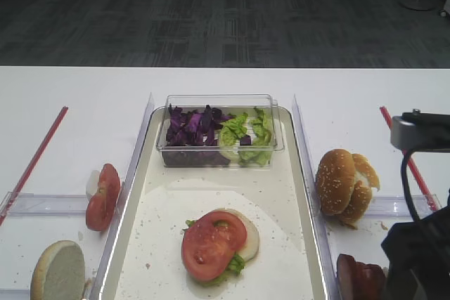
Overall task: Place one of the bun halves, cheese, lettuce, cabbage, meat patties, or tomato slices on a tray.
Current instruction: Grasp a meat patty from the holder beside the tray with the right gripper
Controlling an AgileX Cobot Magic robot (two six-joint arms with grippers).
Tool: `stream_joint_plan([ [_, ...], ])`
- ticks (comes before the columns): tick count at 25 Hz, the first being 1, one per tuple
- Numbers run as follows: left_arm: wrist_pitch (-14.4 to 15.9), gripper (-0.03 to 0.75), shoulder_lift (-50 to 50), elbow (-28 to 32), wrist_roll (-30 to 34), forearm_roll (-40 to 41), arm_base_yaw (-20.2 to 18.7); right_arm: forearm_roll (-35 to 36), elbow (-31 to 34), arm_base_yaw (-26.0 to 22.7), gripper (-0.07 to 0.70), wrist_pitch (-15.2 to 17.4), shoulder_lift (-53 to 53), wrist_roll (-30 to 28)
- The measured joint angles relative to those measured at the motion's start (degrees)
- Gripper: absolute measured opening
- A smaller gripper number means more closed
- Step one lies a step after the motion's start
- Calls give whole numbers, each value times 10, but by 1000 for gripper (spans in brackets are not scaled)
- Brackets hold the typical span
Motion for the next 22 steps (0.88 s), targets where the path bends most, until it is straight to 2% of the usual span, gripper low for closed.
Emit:
stream_joint_plan([
  [5,0,525,0,0,0,0,0,1,-31,57,606,0,7,39],
  [12,0,525,0,0,0,0,0,0,-56,122,603,-4,73,90],
  [22,0,525,0,0,0,0,0,-13,-78,131,599,-26,127,119],
])
